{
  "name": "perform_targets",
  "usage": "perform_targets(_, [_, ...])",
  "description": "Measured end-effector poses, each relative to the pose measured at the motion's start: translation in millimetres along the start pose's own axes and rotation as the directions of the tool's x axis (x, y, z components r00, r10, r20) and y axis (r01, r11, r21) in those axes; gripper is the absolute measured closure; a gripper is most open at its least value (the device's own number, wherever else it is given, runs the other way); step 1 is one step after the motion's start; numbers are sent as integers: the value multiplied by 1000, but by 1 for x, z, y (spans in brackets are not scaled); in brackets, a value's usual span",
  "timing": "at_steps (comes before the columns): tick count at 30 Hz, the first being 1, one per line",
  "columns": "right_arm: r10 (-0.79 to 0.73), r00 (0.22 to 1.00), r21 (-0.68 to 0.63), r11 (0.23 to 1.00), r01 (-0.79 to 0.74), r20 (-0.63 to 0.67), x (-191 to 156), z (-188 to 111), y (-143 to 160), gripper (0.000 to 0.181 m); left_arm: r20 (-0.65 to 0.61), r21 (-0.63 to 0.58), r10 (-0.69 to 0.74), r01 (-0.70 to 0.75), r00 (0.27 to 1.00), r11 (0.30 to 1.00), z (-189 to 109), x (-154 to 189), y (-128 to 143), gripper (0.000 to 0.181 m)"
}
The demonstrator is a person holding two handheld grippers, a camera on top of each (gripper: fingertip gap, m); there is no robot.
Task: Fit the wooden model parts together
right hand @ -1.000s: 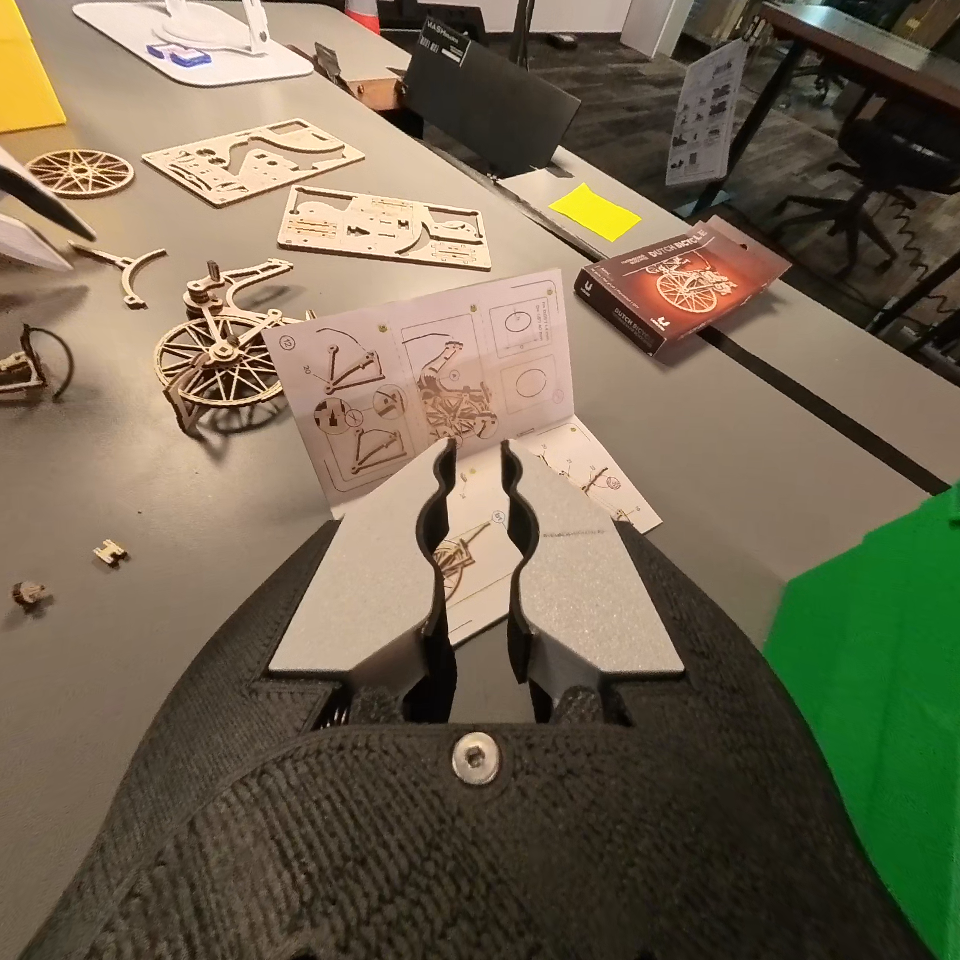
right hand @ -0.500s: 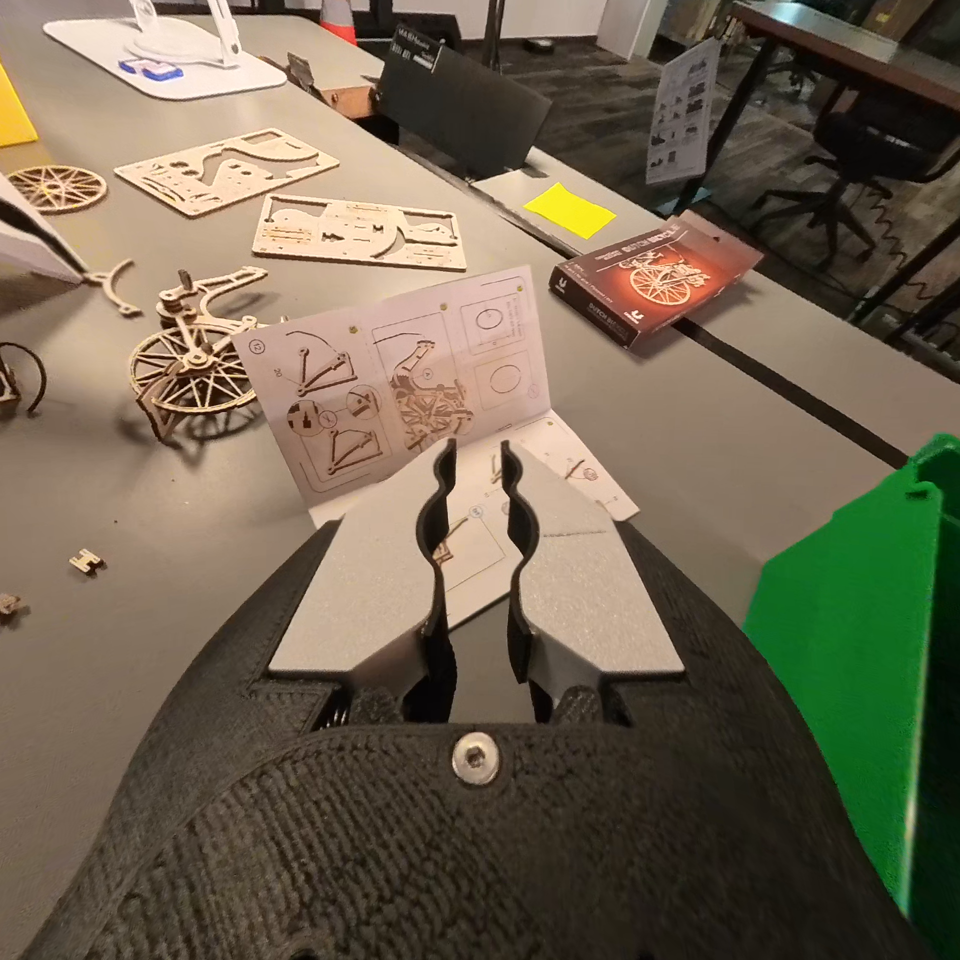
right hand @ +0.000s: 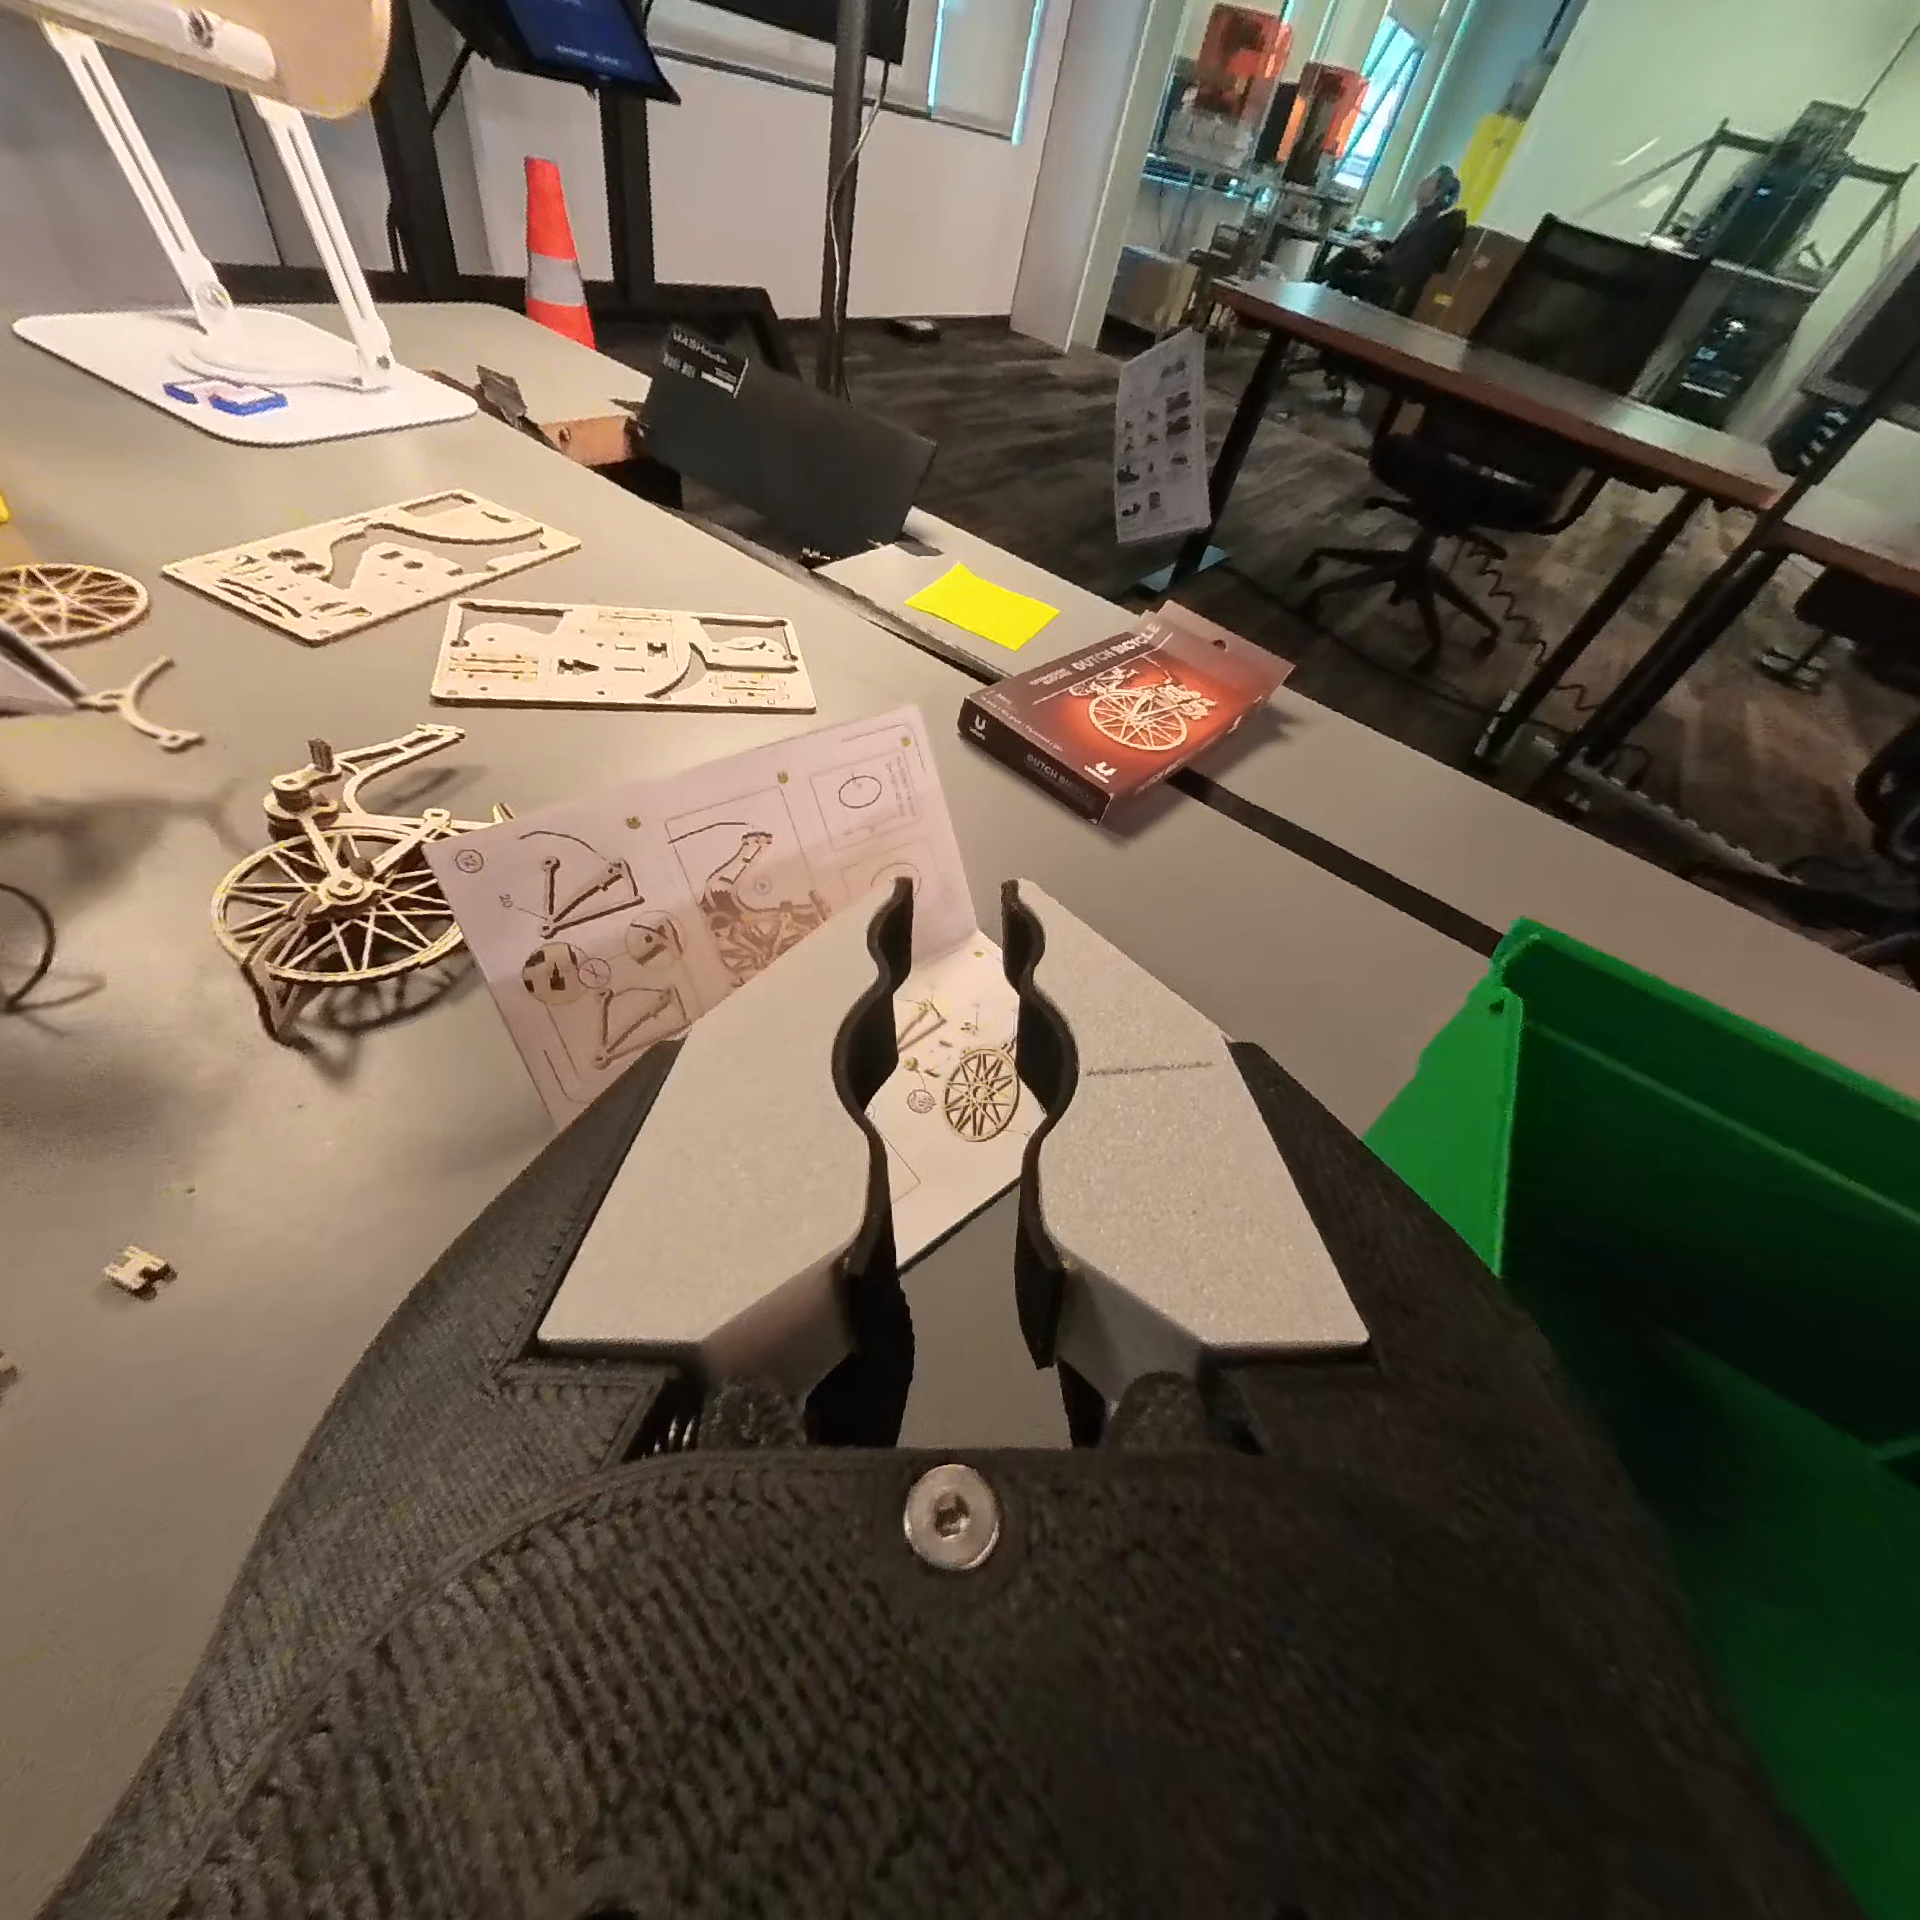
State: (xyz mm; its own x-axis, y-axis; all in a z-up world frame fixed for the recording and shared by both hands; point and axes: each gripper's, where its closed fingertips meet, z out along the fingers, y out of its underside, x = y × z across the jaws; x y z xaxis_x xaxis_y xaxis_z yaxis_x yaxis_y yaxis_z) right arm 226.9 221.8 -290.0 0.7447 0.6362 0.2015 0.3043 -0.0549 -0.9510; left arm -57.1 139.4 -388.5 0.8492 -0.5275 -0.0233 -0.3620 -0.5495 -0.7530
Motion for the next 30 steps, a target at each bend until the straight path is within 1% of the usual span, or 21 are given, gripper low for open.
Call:
perform_targets(2, [0, 1000, 0, 1000, 0, 5, -1, -1, -1, 166, -17, 61, 21, -19, 1000, 998, -6, 12, -14, 178])
perform_targets(5, [-4, 999, -5, 1000, 4, 35, -6, 1, 1, 166, -48, 131, 100, -93, 994, 987, -12, 34, -32, 178])
perform_targets(6, [-11, 998, -10, 1000, 11, 62, -11, 2, 2, 166, -58, 149, 139, -129, 989, 980, -14, 43, -38, 178])
perform_targets(9, [-25, 971, -16, 999, 30, 239, -44, 4, 4, 165, -84, 215, 247, -224, 965, 951, -19, 69, -53, 179])
perform_targets(11, [-18, 911, -27, 999, 31, 411, -77, 1, 6, 165, -108, 263, 319, -282, 942, 923, -21, 88, -61, 179])
perform_targets(13, [37, 824, -74, 997, 6, 565, -108, -7, 11, 161, -104, 290, 383, -340, 918, 895, -22, 103, -65, 179])
perform_targets(15, [102, 744, -122, 992, -28, 660, -130, -13, 13, 159, -90, 313, 460, -414, 883, 855, -21, 116, -67, 179])
perform_targets(18, [224, 663, -194, 974, -120, 715, -147, -16, 13, 160, -62, 313, 554, -511, 830, 801, -17, 128, -63, 179])
perform_targets(21, [362, 561, -290, 932, -216, 745, -160, -18, 14, 161, -75, 328, 619, -567, 782, 755, -14, 144, -59, 179])
perform_targets(25, [489, 427, -391, 870, -300, 761, -174, -21, 13, 163, -64, 353, 700, -640, 712, 683, -13, 161, -58, 179])
perform_targets(27, [541, 346, -436, 834, -340, 766, -180, -24, 10, 165, -43, 354, 740, -682, 671, 640, -11, 167, -57, 178])
perform_targets(28, [557, 318, -451, 821, -350, 767, -182, -25, 9, 165, -32, 348, 757, -703, 652, 620, -9, 169, -56, 178])
perform_targets(30, [574, 284, -471, 807, -357, 768, -185, -27, 8, 167, -12, 329, 782, -736, 623, 591, -5, 171, -54, 178])
